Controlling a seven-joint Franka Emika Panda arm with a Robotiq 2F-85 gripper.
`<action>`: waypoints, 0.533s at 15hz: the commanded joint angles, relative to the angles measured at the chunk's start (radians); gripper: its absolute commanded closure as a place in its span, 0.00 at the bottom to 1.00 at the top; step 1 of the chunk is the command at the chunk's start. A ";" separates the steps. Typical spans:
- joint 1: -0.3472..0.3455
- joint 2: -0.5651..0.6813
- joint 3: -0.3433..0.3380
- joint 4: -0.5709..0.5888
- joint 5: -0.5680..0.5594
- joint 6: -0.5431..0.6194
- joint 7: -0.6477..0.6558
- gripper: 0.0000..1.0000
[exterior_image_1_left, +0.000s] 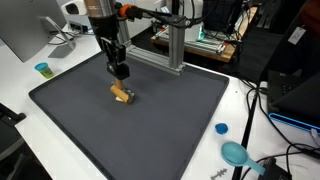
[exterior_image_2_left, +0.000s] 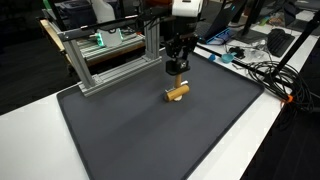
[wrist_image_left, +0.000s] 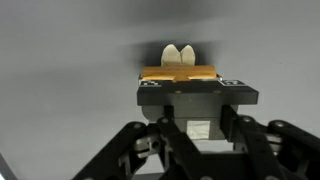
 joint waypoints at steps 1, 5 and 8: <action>-0.002 -0.003 0.000 0.000 -0.017 -0.090 -0.037 0.79; 0.014 0.023 -0.001 -0.005 -0.040 -0.101 -0.017 0.79; 0.018 0.025 -0.001 0.002 -0.056 -0.137 -0.020 0.79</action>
